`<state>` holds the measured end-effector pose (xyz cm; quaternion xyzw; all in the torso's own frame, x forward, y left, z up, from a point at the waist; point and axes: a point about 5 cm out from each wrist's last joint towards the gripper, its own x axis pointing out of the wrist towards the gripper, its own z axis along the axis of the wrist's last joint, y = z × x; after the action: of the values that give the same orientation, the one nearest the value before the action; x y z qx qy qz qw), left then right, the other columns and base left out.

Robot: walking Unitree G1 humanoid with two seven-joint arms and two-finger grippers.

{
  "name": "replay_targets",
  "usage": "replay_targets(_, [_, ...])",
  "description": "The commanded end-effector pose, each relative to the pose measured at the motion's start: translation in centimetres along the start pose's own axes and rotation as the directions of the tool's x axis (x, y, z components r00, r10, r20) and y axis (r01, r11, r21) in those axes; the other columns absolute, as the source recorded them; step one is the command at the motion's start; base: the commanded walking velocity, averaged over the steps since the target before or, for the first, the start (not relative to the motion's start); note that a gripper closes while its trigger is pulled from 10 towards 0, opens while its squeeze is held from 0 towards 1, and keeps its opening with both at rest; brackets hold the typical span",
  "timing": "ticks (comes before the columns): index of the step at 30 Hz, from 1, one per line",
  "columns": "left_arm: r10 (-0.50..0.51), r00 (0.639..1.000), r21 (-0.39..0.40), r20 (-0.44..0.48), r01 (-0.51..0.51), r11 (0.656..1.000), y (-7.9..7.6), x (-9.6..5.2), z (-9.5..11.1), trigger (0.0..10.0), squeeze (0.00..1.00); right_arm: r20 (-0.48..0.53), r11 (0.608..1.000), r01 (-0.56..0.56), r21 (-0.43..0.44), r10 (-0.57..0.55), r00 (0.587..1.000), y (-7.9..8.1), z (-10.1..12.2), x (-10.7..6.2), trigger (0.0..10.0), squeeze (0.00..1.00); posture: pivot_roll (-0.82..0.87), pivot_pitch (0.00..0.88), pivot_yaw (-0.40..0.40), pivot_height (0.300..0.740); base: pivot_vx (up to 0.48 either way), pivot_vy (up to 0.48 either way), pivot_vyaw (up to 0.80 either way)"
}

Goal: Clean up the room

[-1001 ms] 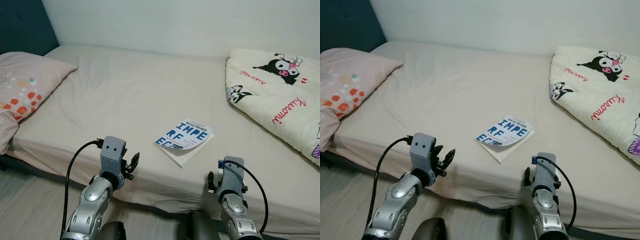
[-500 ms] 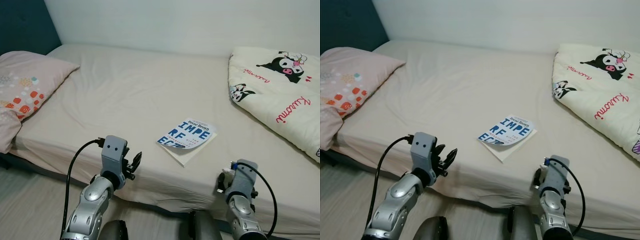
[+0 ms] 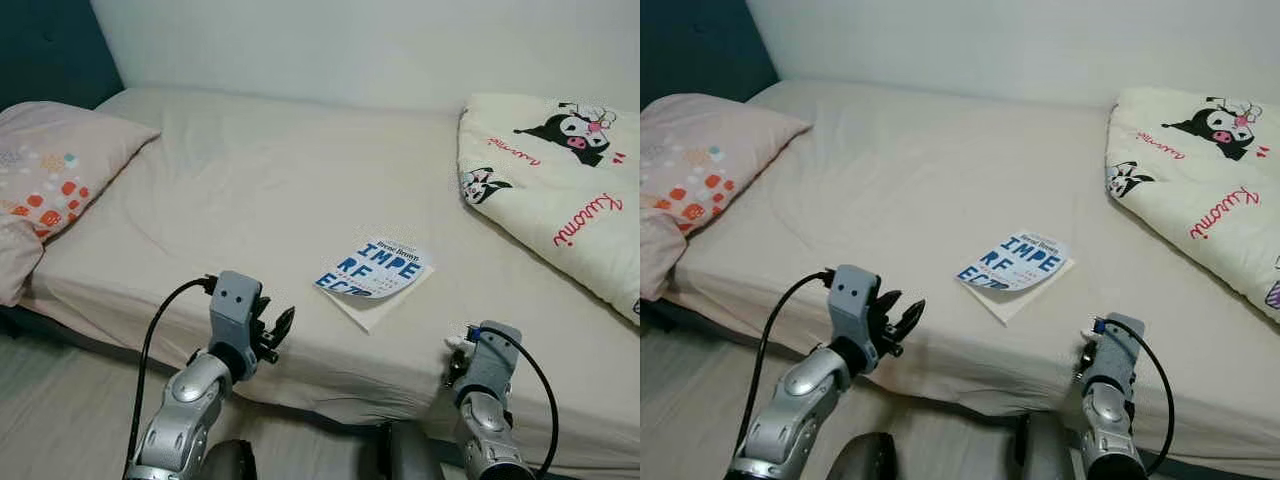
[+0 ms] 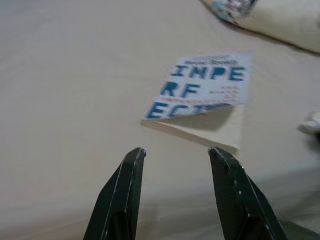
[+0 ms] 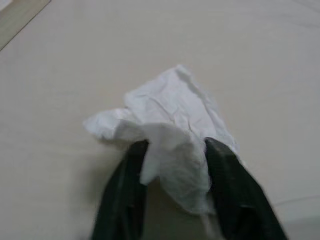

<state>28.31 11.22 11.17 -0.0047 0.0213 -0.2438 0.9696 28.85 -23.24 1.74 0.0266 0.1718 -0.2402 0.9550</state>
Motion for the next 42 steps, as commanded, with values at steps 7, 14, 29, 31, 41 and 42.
replay_targets(7, [0.011, 1.0, 0.015, -0.028, -0.01, 1.0, 0.6, -0.5, -0.4, 10.0, 0.0, -0.01, 1.0, 0.007, 0.018, -0.007, 1.0, 0.1, -0.2, 0.0, 0.0, 0.0, 0.05, 0.164, 0.01, 0.595, 0.0, 0.0, 0.0])
replay_targets(14, [-0.004, 1.0, 0.012, -0.015, 0.004, 1.0, 0.6, -0.4, -0.2, 10.0, 0.0, 0.004, 0.999, -0.007, 0.037, 0.007, 1.0, 0.5, 0.3, 0.2, 0.0, 0.0, 0.05, 0.134, -0.005, 0.595, 0.0, 0.0, 0.0])
replay_targets(29, [0.163, 0.987, 0.028, 0.01, -0.163, 0.986, 2.6, 0.0, 0.0, 10.0, 0.0, 0.295, 0.963, -0.257, -0.086, 0.271, 0.916, 5.5, 4.7, -2.2, 10.0, 0.0, 0.03, 0.031, -0.034, 0.595, 0.0, 0.0, 0.0])
replay_targets(31, [0.226, 0.974, 0.019, 0.009, -0.226, 0.974, 3.1, 0.1, 0.0, 10.0, 0.0, 0.342, 0.949, -0.286, -0.131, 0.314, 0.886, 6.2, 5.5, -2.7, 10.0, 0.0, 0.03, 0.021, -0.033, 0.595, 0.0, 0.0, 0.0])
replay_targets(41, [0.309, 0.951, -0.007, 0.006, -0.309, 0.951, 3.3, 0.3, -0.1, 10.0, 0.0, 0.383, 0.935, -0.333, -0.12, 0.353, 0.853, 7.9, 7.6, -3.5, 10.0, 0.0, 0.02, 0.0, -0.035, 0.615, 0.0, 0.0, 0.0])
replay_targets(42, [0.309, 0.951, -0.007, 0.006, -0.309, 0.951, 3.3, 0.3, -0.1, 10.0, 0.0, 0.383, 0.935, -0.333, -0.12, 0.353, 0.853, 7.9, 7.6, -3.5, 10.0, 0.0, 0.02, 0.0, -0.035, 0.615, 0.0, 0.0, 0.0])
